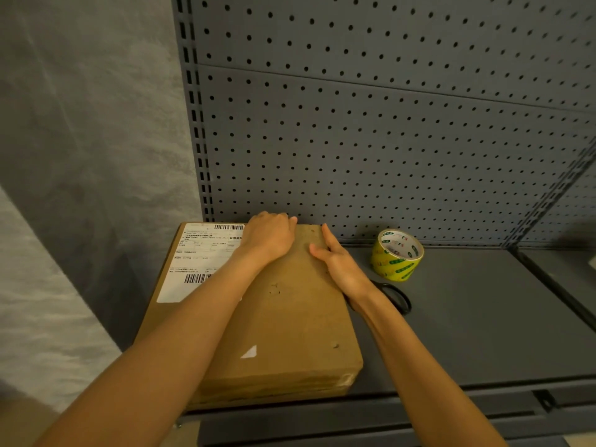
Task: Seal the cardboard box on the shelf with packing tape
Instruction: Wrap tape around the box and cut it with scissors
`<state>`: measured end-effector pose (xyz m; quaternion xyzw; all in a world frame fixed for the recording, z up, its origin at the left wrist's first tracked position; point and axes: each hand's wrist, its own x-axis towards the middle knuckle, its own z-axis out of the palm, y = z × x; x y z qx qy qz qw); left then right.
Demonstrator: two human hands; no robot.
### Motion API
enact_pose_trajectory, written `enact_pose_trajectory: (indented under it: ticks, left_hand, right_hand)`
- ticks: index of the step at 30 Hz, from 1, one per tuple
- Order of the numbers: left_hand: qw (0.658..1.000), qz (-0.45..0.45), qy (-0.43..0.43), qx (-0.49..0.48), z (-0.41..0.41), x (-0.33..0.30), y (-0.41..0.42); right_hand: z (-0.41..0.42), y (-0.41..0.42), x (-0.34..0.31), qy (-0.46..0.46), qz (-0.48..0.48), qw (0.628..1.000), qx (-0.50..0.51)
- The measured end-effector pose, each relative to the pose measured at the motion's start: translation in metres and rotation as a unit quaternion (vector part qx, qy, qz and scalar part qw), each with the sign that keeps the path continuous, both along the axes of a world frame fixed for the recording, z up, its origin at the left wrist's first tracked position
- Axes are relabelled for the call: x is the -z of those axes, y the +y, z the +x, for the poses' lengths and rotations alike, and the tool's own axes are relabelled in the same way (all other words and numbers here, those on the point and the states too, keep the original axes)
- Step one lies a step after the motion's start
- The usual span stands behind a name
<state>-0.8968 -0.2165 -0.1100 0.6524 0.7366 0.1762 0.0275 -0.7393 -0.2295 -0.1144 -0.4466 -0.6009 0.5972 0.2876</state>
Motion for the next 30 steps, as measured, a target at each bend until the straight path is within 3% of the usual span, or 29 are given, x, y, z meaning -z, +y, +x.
enact_pose_trajectory:
  ticks: [6,11,15,20,30]
  left_hand:
    - [0.999,0.009,-0.031,0.008,0.001,-0.005,-0.002]
    - [0.984,0.03,-0.126,0.12,0.004,-0.018,-0.013]
    - [0.976,-0.08,-0.044,0.199,-0.005,-0.014,-0.022]
    - [0.968,-0.087,0.047,0.23,-0.016,-0.011,-0.031]
    - [0.974,-0.08,0.016,0.212,-0.014,-0.018,-0.08]
  right_hand:
    - [0.0,0.001,0.008,0.044,-0.026,0.999,0.018]
    - [0.002,-0.002,0.005,0.065,-0.07,0.995,0.011]
    - [0.004,-0.003,0.005,0.041,-0.088,0.995,-0.005]
    - [0.004,-0.003,0.008,0.046,-0.094,0.994,0.013]
    - [0.003,0.0,0.017,0.035,-0.097,0.995,0.009]
